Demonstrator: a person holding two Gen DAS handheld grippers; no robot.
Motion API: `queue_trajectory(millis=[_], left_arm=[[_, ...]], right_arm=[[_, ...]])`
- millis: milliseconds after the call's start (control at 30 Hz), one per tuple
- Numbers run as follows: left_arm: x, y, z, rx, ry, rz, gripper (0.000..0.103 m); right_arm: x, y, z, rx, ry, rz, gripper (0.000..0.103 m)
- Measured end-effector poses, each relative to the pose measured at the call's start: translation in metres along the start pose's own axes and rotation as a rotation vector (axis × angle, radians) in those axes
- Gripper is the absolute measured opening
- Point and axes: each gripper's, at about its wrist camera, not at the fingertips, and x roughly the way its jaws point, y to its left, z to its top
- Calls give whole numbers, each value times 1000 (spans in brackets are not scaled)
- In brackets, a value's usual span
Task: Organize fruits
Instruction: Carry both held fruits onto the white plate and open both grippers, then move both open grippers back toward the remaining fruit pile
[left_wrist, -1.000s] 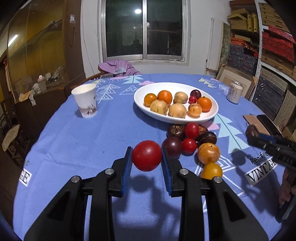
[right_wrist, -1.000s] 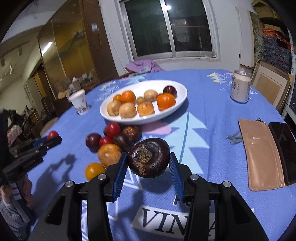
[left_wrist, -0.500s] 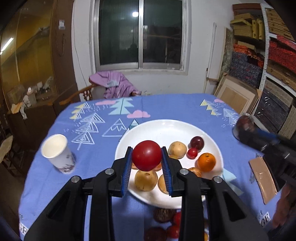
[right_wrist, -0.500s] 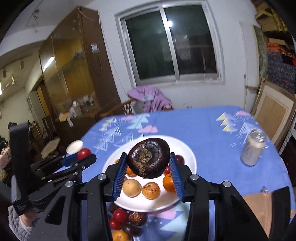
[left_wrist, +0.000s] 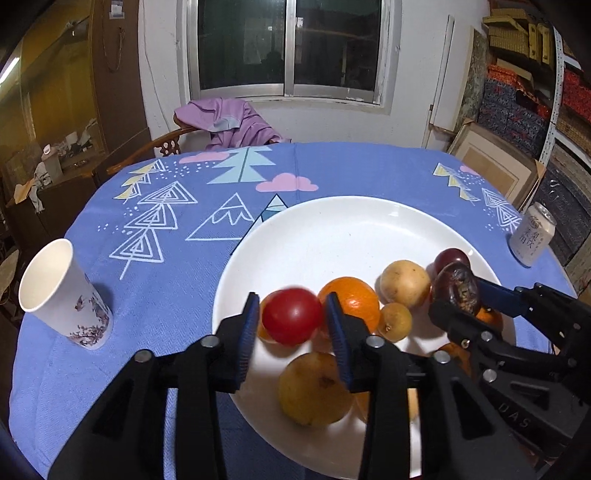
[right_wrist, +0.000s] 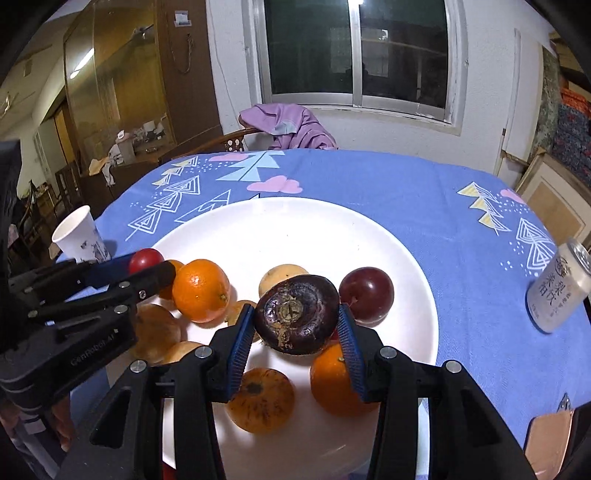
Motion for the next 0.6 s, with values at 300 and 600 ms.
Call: queue_trajectory(millis=[300, 600], left_arm=[[-6, 11, 4, -41, -12, -6, 66], [-81, 31, 10, -116, -113, -6, 75]], right_arm=[[-9, 2, 3, -34, -40, -15, 62], [-108, -23, 12, 120, -205, 81, 65]])
